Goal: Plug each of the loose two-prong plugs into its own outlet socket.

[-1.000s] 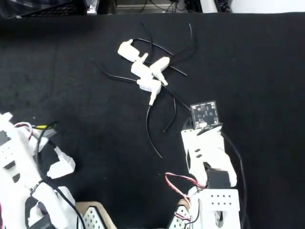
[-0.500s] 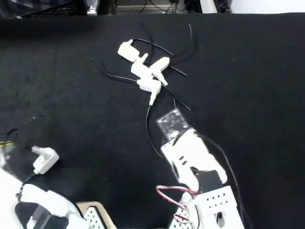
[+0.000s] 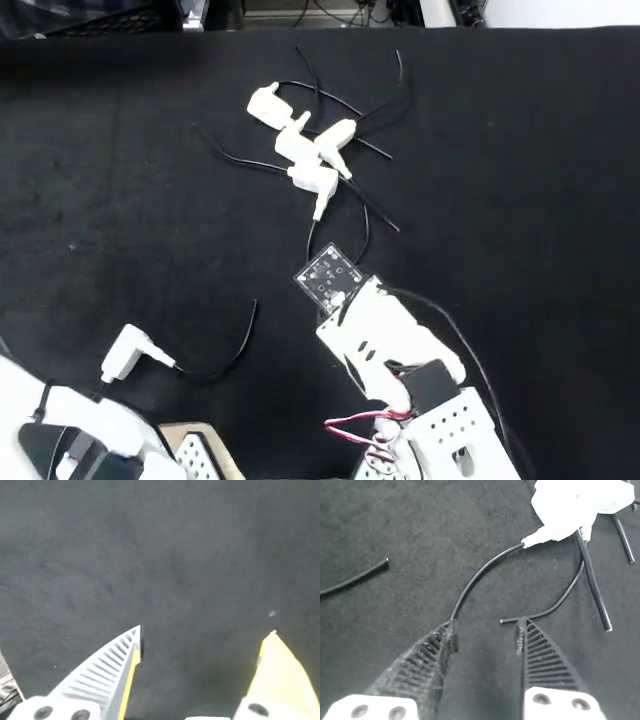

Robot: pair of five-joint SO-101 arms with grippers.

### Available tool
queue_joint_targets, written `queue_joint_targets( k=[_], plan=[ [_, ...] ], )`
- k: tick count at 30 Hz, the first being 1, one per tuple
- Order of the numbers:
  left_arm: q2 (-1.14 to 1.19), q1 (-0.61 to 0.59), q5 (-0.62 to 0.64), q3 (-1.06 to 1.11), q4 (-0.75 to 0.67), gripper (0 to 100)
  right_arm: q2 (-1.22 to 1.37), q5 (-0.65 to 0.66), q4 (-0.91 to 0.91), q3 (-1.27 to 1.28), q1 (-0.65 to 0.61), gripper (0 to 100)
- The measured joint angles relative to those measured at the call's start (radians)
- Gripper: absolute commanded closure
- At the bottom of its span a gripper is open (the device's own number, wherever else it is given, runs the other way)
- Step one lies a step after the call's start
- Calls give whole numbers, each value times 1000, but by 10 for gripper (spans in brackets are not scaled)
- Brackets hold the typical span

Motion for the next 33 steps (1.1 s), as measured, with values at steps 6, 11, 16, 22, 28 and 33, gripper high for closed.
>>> queue_joint_targets(
  k=[6, 11, 16, 22, 28, 33],
  plan=[
    [-2, -169, 18, -137, 84, 639, 41, 0, 0, -3, -89, 795],
    [66, -356, 18, -57, -35, 639, 227, 2, -41, -106, -176, 794],
    [203, -497, 15, -15, -153, 639, 549, 0, -143, -285, -284, 794],
    [341, -588, 15, -5, -273, 639, 1008, -3, -195, -565, -448, 796],
    [480, -615, 15, -3, -354, 639, 1344, -6, -195, -825, -608, 797],
    [618, -620, 15, -3, -419, 640, 1570, -6, -178, -1073, -637, 797]
  ],
)
